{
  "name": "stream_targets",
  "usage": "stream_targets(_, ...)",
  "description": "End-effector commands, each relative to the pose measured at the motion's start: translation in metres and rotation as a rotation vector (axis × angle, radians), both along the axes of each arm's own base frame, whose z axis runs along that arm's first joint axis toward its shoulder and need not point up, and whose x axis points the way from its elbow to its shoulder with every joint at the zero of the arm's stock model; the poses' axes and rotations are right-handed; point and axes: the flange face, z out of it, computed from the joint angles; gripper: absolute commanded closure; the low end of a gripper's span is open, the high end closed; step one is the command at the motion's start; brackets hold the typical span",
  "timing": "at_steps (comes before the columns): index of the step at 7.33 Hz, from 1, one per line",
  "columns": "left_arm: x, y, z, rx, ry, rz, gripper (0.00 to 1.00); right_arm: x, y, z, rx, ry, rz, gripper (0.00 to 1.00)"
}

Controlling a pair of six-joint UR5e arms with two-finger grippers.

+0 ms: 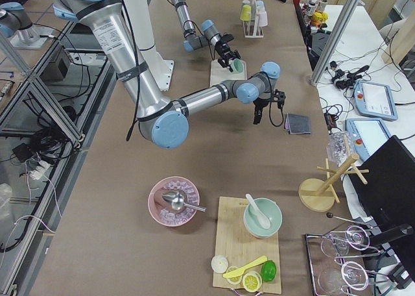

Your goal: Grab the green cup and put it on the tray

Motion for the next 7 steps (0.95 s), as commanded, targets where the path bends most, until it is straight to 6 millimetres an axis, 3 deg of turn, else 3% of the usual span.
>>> stream_targets(1, 0.0, 0.012, 0.009, 0.009, 0.024, 0.013, 0.65, 0.045, 0.004, 0.021, 0.029, 0.021, -0.017, 0.0)
stream_targets(4, -0.001, 0.017, 0.008, 0.021, 0.05, 0.014, 0.41, 0.079, 0.017, 0.025, 0.08, 0.053, -0.101, 0.0)
stream_targets(6, -0.001, 0.016, 0.008, 0.043, 0.033, 0.006, 0.23, 0.132, 0.031, 0.062, 0.112, 0.066, -0.129, 0.0)
stream_targets(7, -0.001, 0.016, 0.008, 0.076, 0.007, -0.003, 0.09, 0.168, 0.041, 0.089, 0.105, 0.074, -0.135, 0.0)
